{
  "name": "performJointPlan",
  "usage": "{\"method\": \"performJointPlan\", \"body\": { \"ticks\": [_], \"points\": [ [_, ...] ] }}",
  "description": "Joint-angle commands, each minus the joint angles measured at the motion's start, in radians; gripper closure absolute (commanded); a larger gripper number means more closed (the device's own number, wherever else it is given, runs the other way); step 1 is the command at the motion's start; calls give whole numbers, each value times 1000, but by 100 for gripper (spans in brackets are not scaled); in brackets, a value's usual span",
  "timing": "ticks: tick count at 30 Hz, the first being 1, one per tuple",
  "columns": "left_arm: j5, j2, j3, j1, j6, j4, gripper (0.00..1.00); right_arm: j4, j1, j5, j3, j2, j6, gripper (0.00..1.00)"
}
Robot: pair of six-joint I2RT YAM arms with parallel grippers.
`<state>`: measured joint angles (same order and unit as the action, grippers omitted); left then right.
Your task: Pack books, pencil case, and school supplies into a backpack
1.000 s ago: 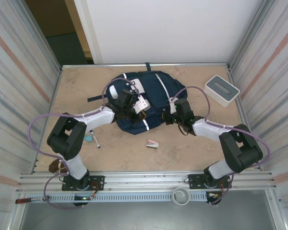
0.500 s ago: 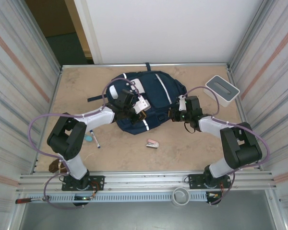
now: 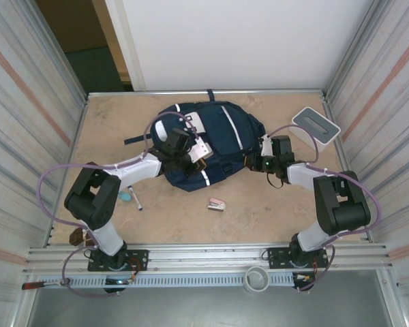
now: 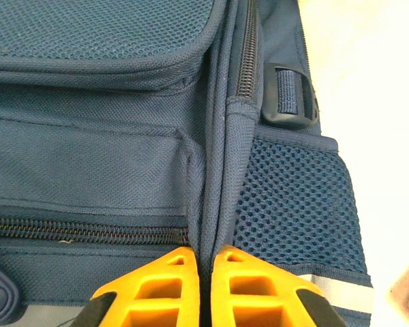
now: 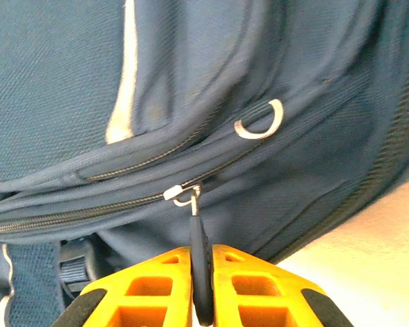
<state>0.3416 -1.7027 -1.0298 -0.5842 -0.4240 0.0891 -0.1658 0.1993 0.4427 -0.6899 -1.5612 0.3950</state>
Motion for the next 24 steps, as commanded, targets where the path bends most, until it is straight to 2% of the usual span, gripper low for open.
{"method": "performJointPlan", "body": {
  "ticks": [1, 13, 24],
  "points": [
    [-29, 59, 17, 15, -22, 34, 100, 50, -19, -26, -24, -18, 29, 100],
    [-7, 53, 17, 16, -21, 33, 100, -8, -15, 128, -21, -14, 1, 100],
    [2, 56, 17, 15, -18, 31, 100, -15, -4, 116, -54, -53, -6, 96]
  ]
}}
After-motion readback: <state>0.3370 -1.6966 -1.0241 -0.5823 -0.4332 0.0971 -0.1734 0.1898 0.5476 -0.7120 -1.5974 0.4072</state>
